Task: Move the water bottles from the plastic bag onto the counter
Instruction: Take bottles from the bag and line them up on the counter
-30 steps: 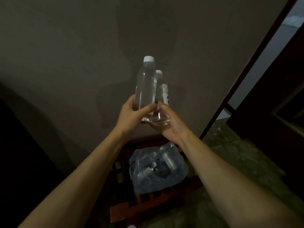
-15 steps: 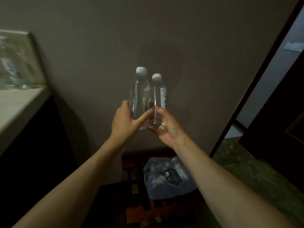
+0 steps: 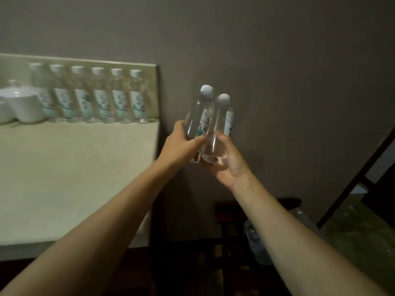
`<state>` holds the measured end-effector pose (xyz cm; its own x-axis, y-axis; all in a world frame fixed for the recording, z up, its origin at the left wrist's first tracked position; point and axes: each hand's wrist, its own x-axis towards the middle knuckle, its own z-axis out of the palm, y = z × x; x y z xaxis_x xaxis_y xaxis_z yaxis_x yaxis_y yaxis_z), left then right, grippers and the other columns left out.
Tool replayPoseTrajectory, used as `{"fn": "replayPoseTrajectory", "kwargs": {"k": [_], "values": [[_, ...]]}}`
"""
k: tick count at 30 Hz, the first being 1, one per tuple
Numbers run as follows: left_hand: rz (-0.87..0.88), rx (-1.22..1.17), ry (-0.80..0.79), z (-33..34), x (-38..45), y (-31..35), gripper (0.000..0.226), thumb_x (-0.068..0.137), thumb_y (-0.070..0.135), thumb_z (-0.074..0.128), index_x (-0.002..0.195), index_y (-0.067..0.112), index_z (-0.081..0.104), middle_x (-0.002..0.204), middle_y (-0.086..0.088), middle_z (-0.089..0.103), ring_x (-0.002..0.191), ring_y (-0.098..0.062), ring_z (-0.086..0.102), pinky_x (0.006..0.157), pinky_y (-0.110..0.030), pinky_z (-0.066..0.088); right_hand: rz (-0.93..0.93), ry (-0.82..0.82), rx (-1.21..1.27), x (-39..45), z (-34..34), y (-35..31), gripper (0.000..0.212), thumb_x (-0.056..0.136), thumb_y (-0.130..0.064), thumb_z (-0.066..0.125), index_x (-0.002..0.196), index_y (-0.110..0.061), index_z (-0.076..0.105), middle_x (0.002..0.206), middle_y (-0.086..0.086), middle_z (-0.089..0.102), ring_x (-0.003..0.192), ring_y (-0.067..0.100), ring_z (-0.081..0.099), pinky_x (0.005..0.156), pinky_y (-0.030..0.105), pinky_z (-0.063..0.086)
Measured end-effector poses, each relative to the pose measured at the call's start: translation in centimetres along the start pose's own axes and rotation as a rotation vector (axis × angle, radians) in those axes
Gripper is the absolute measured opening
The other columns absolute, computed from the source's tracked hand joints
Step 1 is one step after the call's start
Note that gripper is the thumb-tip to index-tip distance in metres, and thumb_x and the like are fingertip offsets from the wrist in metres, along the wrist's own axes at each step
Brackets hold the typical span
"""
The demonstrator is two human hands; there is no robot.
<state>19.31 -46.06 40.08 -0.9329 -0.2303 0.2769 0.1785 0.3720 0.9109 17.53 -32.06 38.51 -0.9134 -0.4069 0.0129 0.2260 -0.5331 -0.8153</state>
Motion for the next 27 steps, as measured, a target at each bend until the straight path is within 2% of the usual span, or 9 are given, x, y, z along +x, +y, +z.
{"fn": "replayPoseTrajectory", "kwargs": {"k": [2,4,11,13,16,18,22,25,27], "values": [[-0.027,-0.074,0.072,-3.4,-0.1,-1.3,0.058,0.073,0.036,0.073,0.122,0.018,0.050,0.107,-0.004,0.068,0.092,-0.018,0.070,0.075,-0.036,0.060,0.024,0.010,-0.024,0.6,3.4,1.9,0.046,0.082,-0.031,0.071,0.122,-0.009,0.065,0.114,0.013,0.065,0.099,0.023,0.061,0.090,0.038,0.045],[-0.042,-0.152,0.095,-6.5,0.0,-2.5,0.056,0.076,0.034,0.077,0.123,0.016,0.052,0.109,-0.004,0.068,0.092,-0.017,0.071,0.070,-0.030,0.059,0.038,0.028,-0.061,1.5,6.2,3.2,0.050,0.076,-0.032,0.076,0.121,-0.012,0.065,0.104,0.008,0.068,0.088,0.017,0.064,0.076,0.030,0.052],[-0.080,-0.226,0.134,-16.0,0.6,-5.1,0.050,0.080,0.030,0.078,0.124,0.017,0.057,0.106,-0.003,0.071,0.094,-0.019,0.072,0.078,-0.032,0.058,0.042,-0.080,-0.124,5.9,13.2,7.5,0.047,0.084,-0.026,0.071,0.128,-0.015,0.059,0.086,0.001,0.074,0.070,0.013,0.071,0.058,0.029,0.055],[-0.111,-0.199,0.110,-18.1,0.4,-5.5,0.051,0.078,0.028,0.081,0.122,0.017,0.060,0.104,-0.007,0.072,0.090,-0.020,0.074,0.076,-0.034,0.061,0.043,-0.115,-0.178,7.0,14.3,8.5,0.047,0.084,-0.028,0.071,0.128,-0.017,0.057,0.090,0.002,0.075,0.076,0.016,0.072,0.063,0.031,0.057],[-0.127,-0.148,0.098,-21.7,0.6,-6.1,0.036,0.076,0.023,0.082,0.108,0.024,0.064,0.091,-0.002,0.074,0.076,-0.010,0.075,0.058,-0.017,0.056,0.018,-0.164,-0.280,8.8,16.5,10.2,0.052,0.084,-0.034,0.071,0.131,-0.019,0.054,0.112,0.010,0.072,0.096,0.029,0.069,0.083,0.042,0.055],[-0.123,-0.156,0.117,-23.5,0.7,-6.6,0.030,0.076,0.019,0.082,0.099,0.028,0.064,0.083,0.002,0.077,0.074,-0.007,0.075,0.056,-0.013,0.054,0.029,-0.197,-0.350,9.7,17.7,11.2,0.053,0.082,-0.040,0.072,0.129,-0.021,0.054,0.114,0.009,0.072,0.095,0.026,0.071,0.076,0.037,0.059],[-0.118,-0.112,0.172,-26.4,1.3,-8.2,0.033,0.077,0.013,0.080,0.105,0.024,0.066,0.090,0.000,0.076,0.079,-0.006,0.074,0.059,-0.013,0.055,-0.005,-0.259,-0.512,11.8,20.1,12.6,0.052,0.082,-0.042,0.073,0.126,-0.021,0.054,0.107,0.004,0.073,0.085,0.013,0.073,0.061,0.023,0.058],[-0.113,-0.099,0.180,-28.6,2.3,-9.8,0.035,0.077,0.012,0.080,0.107,0.023,0.065,0.092,0.005,0.077,0.083,-0.007,0.074,0.062,-0.014,0.055,-0.011,-0.290,-0.582,13.8,21.5,14.1,0.062,0.078,-0.044,0.076,0.130,-0.025,0.049,0.115,0.003,0.069,0.101,0.019,0.070,0.085,0.044,0.059],[-0.102,-0.100,0.177,-30.4,3.3,-10.9,0.036,0.077,0.014,0.081,0.108,0.024,0.065,0.092,0.007,0.077,0.085,-0.006,0.074,0.062,-0.013,0.056,-0.026,-0.290,-0.643,15.4,22.3,15.1,0.065,0.071,-0.046,0.081,0.127,-0.030,0.052,0.115,-0.001,0.070,0.105,0.019,0.069,0.092,0.048,0.056]]}}
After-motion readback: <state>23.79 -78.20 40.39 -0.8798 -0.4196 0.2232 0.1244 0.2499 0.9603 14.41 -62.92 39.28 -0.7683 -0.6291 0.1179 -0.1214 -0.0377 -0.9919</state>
